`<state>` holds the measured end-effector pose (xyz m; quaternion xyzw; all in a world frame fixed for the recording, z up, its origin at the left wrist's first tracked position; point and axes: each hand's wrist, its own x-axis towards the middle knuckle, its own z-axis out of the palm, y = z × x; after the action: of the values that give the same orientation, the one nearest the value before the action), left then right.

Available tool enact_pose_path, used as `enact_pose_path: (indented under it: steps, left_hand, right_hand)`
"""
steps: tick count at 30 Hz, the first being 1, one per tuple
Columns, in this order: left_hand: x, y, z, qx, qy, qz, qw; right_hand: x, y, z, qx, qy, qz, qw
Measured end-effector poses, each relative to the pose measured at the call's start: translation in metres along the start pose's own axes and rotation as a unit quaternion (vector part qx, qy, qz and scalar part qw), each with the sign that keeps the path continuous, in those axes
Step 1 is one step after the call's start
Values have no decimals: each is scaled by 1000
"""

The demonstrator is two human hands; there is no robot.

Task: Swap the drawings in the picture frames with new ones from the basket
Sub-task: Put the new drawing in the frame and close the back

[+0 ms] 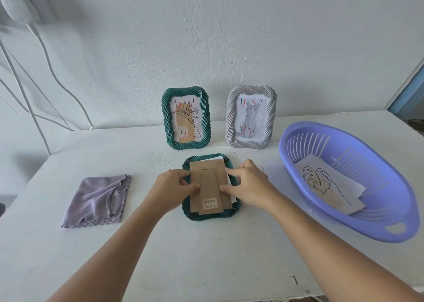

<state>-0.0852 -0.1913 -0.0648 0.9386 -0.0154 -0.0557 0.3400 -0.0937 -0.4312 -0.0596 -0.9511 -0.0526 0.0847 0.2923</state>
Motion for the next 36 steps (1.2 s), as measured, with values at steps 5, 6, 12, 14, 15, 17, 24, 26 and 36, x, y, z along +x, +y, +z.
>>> enact_pose_path:
  steps: [5,6,12,14,15,17,24,26,36]
  left_hand:
    - [0,0,1,-45,16,-20,999]
    - [0,1,2,-55,16,-27,998]
    - [2,3,3,-109,24,-64,992]
    - [0,2,3,-96,25,-58,993]
    - [-1,1,4,-89,27,-53,994]
    - [-2,1,4,-68,36,-43,996]
    - [-1,1,3,-56,52,-44,996]
    - [-1,0,3,-57,54,-45,996]
    - [-6,6,-5,-104,72,-29,991]
  right_hand:
    - [0,0,2,31,6,8,999]
    - [0,0,2,43,10,14,999]
    - [3,-5,3,22,80,16,996]
    - [1,-8,4,12,109,-28,994]
    - [1,-11,5,14,112,-44,993]
    - [1,-18,6,2,97,-59,993]
    - [0,-50,23,-149,71,-52,985]
    - [-1,-56,26,-176,82,-51,980]
    - [-3,-73,15,-115,118,17,986]
